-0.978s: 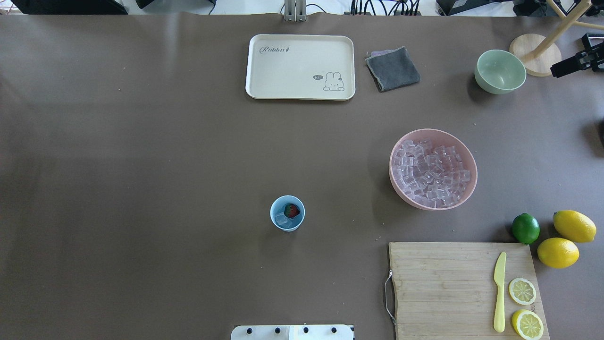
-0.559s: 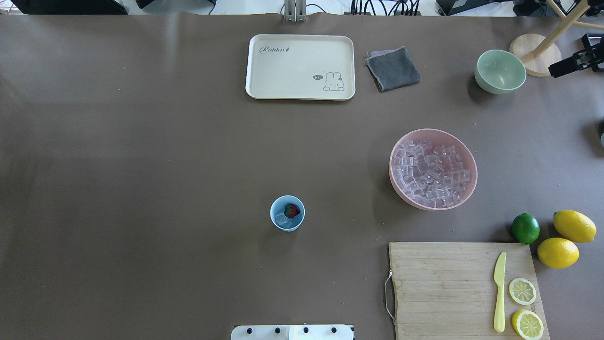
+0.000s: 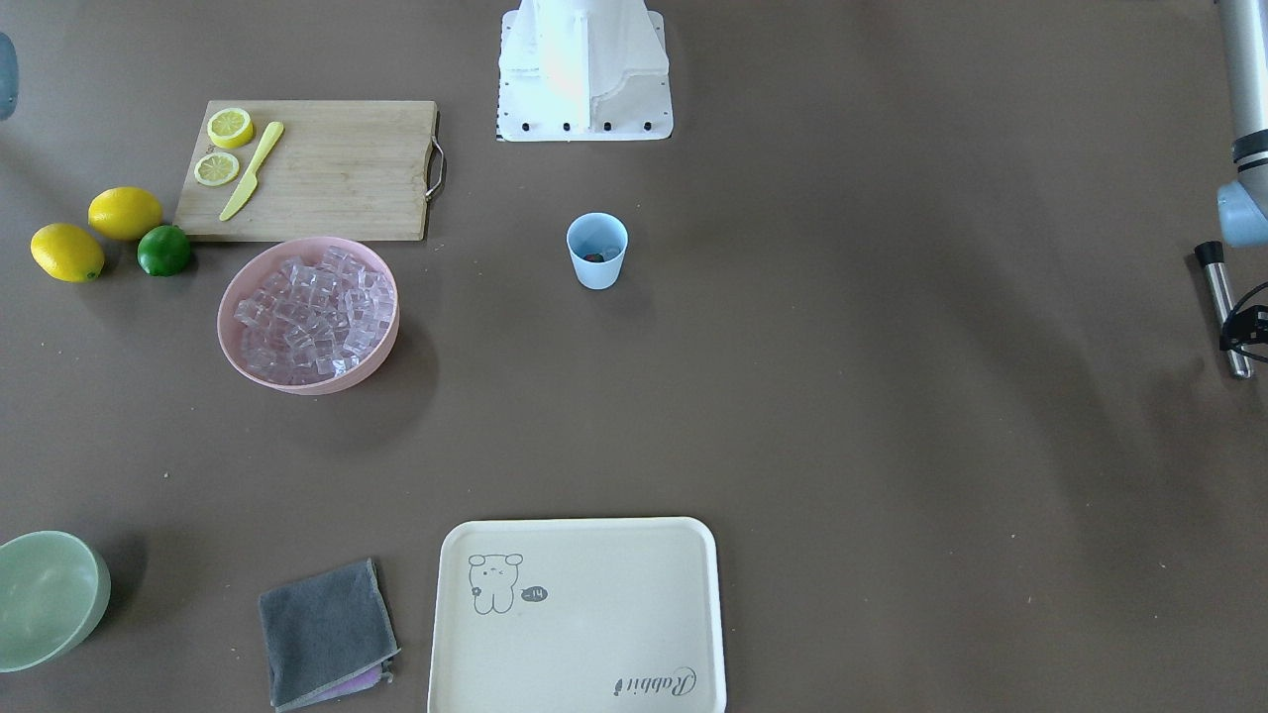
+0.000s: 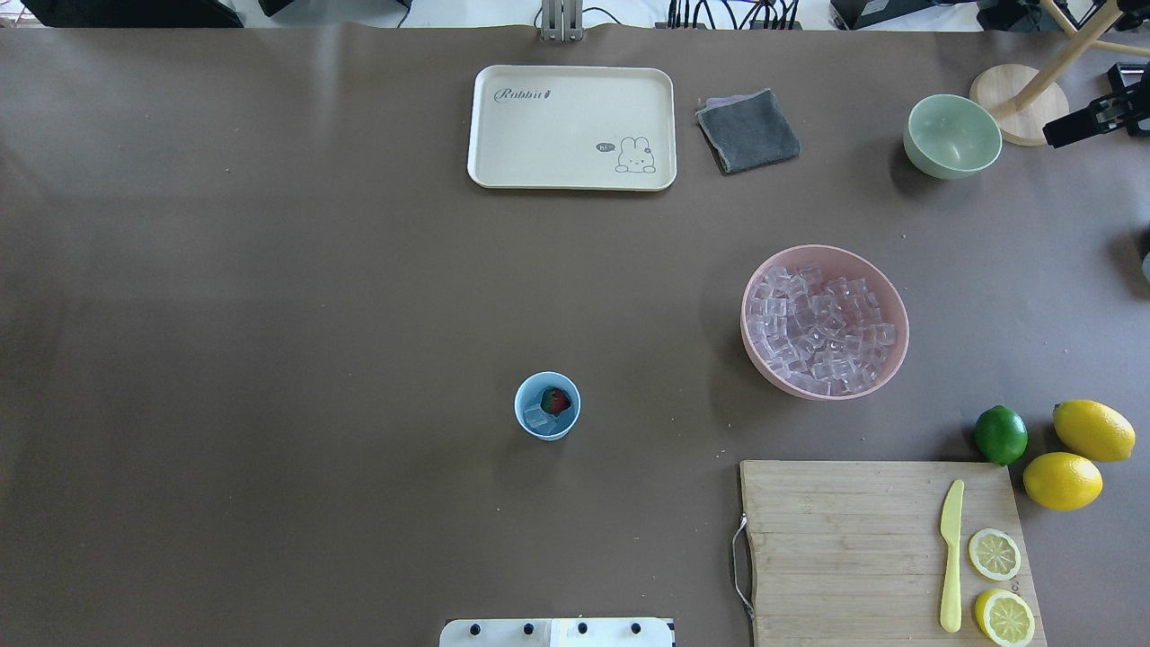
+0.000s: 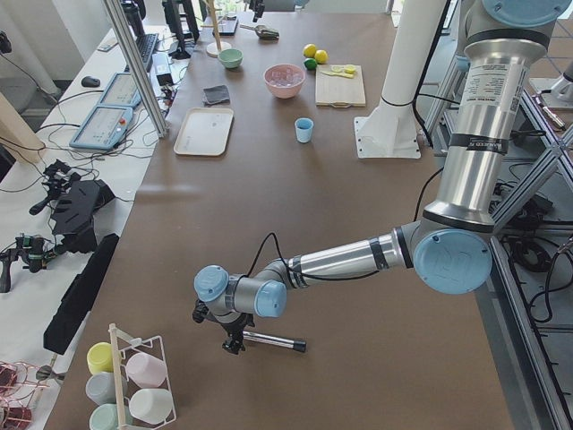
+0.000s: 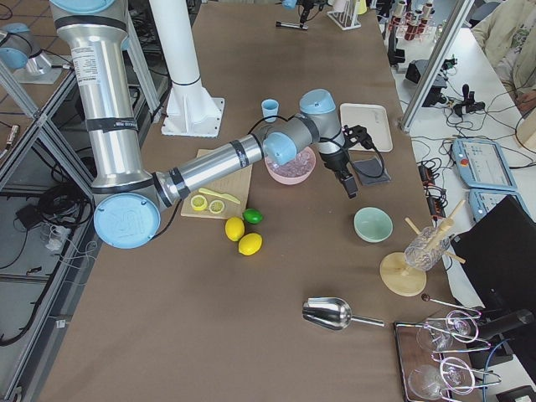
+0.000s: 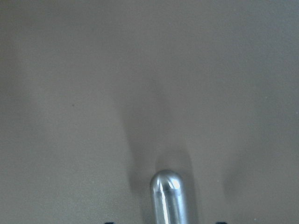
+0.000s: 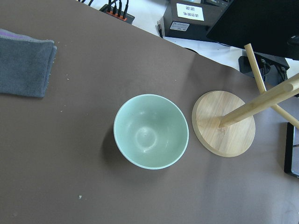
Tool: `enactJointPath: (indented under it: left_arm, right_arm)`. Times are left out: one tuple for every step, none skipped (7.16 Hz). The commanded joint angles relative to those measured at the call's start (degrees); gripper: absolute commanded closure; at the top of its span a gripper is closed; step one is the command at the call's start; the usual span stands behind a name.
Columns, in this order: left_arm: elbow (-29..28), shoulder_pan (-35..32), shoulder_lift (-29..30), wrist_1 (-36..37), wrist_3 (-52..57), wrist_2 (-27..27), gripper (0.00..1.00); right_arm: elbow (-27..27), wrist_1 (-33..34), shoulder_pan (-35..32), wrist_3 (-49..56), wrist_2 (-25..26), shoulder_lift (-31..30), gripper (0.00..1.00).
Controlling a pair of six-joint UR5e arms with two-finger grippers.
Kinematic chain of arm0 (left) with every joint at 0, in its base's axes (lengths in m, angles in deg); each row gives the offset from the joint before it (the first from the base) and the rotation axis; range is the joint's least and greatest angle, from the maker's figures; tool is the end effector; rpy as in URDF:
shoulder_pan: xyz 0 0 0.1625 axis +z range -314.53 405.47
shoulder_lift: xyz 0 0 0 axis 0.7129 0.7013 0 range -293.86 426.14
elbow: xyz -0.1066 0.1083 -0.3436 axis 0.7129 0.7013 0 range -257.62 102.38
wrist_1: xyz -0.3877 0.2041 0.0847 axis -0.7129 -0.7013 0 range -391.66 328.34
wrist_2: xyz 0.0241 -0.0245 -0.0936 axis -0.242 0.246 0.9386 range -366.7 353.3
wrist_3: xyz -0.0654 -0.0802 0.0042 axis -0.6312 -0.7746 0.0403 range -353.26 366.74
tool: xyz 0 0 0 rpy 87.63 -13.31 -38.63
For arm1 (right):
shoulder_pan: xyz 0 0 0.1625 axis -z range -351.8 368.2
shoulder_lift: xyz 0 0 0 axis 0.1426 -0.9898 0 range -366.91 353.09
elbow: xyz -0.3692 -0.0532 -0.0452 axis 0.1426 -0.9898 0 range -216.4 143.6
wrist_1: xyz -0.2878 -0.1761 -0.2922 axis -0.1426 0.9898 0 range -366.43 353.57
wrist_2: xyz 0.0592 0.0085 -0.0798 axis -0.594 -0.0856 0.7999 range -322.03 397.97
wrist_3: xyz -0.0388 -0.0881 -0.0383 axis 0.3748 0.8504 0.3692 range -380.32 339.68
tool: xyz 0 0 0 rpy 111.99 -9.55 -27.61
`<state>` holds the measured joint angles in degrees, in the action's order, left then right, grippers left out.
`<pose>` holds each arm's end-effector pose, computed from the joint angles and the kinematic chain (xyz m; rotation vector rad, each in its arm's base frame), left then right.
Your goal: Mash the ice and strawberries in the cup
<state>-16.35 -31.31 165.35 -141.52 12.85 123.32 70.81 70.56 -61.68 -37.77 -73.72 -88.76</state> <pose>0.0635 -0.5620 0.7544 -0.0379 0.7008 0.3255 -0.1090 -0.5737 0.3656 0.5092 -0.5581 -0.1711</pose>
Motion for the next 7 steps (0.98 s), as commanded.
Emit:
enactJointPath:
  left_arm:
    - [-0.1, 0.8, 0.0, 0.0, -0.1, -0.1, 0.25]
    - [-0.2, 1.1, 0.0, 0.0, -0.1, -0.1, 0.25]
    - [-0.2, 1.5, 0.0, -0.1, -0.1, -0.2, 0.25]
    - [-0.1, 1.5, -0.1, -0.3, -0.1, -0.1, 0.44]
    - [-0.2, 1.5, -0.2, -0.9, 0.0, -0.2, 0.62]
    - [-0.6, 1.5, 0.0, -0.9, 0.0, -0.2, 0.91]
    - [-0.8, 1.6, 0.4, -1.1, 0.2, -0.2, 1.0]
  right_arm:
    - [0.0, 0.0, 0.0, 0.1, 0.1, -0.1, 0.0]
    - [0.0, 0.0, 0.0, 0.1, 0.4, 0.0, 0.0]
    - [0.0, 0.0, 0.0, 0.2, 0.6, -0.1, 0.0]
    - [-0.1, 0.1, 0.0, 0.2, 0.7, 0.0, 0.0]
    - [-0.1, 0.0, 0.0, 0.2, 1.1, 0.0, 0.0]
    - [-0.1, 0.0, 0.1, 0.2, 1.1, 0.0, 0.0]
    - [-0.1, 0.0, 0.1, 0.2, 1.1, 0.0, 0.0]
